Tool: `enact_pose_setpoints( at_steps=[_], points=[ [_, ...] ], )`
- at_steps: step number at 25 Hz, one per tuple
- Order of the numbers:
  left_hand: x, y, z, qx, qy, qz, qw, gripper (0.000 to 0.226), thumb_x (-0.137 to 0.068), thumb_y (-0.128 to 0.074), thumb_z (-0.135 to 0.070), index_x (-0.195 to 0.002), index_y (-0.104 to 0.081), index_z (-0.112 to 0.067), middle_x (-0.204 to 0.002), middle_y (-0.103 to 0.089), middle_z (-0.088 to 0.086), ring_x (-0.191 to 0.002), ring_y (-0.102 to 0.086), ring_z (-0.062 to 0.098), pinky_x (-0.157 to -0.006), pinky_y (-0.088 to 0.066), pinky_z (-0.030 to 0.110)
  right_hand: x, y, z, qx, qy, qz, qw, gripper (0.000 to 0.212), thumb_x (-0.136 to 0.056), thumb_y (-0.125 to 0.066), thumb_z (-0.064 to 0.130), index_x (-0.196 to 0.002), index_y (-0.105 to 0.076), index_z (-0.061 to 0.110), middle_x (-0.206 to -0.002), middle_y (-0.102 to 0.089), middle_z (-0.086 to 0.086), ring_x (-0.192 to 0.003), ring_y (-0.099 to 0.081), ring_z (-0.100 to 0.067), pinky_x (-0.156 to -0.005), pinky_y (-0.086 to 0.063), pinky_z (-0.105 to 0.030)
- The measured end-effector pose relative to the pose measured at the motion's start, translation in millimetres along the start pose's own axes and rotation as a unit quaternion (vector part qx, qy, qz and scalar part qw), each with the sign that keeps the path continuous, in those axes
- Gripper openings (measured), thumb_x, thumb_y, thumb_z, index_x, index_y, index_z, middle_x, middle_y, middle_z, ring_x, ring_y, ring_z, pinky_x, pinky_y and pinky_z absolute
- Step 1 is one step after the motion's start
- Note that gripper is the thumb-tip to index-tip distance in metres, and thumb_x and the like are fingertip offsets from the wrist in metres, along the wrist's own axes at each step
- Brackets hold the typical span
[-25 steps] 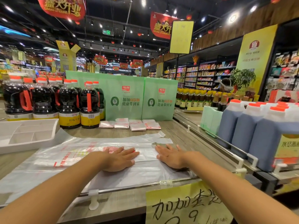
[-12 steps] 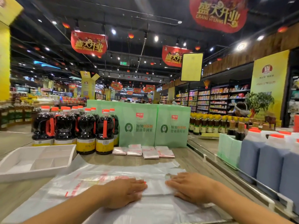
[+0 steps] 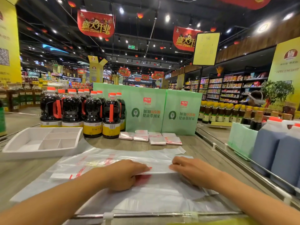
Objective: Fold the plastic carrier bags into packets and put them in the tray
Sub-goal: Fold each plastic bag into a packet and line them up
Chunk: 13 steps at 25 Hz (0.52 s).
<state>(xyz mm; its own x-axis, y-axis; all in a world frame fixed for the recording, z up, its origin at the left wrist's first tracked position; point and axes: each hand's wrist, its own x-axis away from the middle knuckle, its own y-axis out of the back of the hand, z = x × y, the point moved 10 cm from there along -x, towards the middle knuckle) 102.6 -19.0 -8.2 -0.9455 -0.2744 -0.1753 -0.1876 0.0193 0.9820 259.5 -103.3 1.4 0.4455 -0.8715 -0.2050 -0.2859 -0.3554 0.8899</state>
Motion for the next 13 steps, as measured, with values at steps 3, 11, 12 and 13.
enact_pose_setpoints(
  at_steps=[3,11,12,13],
  points=[
    [30.3,14.3,1.4,-0.025,-0.015,0.019,0.999,0.051,-0.103,-0.048,-0.028,-0.146,-0.037,-0.053,-0.14,-0.056,-0.02,-0.122,-0.056,0.01,-0.103,-0.047,0.035,5.0,32.6,6.3,0.012,0.015,-0.096,0.995,0.052,-0.087,-0.067,0.001,-0.134,-0.052,0.018,-0.114,-0.062,0.002,-0.089,-0.063,-0.015,-0.065,-0.055,-0.025],
    [62.5,129.0,-5.2,-0.255,-0.114,-0.183,0.943,0.073,-0.087,-0.045,0.006,-0.151,-0.044,-0.027,-0.153,-0.048,-0.002,-0.133,-0.056,0.016,-0.101,-0.055,0.037,33.5,174.9,70.5,0.035,0.136,-0.393,0.909,0.021,-0.094,-0.072,0.009,-0.113,-0.062,0.01,-0.107,-0.071,-0.009,-0.1,-0.068,-0.022,-0.078,-0.057,-0.034],
    [58.3,142.1,-6.1,-0.274,-0.137,-0.202,0.93,0.069,-0.087,-0.043,0.006,-0.151,-0.047,-0.021,-0.153,-0.049,0.003,-0.134,-0.055,0.019,-0.1,-0.056,0.04,32.4,185.4,77.9,0.038,0.149,-0.397,0.905,0.022,-0.095,-0.072,0.01,-0.115,-0.063,0.009,-0.109,-0.072,-0.01,-0.102,-0.069,-0.022,-0.079,-0.057,-0.035],
    [52.8,155.6,-7.8,-0.289,-0.155,-0.222,0.918,0.067,-0.087,-0.046,0.007,-0.15,-0.048,-0.016,-0.153,-0.049,0.007,-0.135,-0.054,0.023,-0.1,-0.056,0.043,31.2,193.1,86.3,0.043,0.167,-0.398,0.901,0.024,-0.095,-0.071,0.01,-0.118,-0.063,0.008,-0.11,-0.073,-0.01,-0.104,-0.069,-0.022,-0.081,-0.057,-0.035]
  ],
)
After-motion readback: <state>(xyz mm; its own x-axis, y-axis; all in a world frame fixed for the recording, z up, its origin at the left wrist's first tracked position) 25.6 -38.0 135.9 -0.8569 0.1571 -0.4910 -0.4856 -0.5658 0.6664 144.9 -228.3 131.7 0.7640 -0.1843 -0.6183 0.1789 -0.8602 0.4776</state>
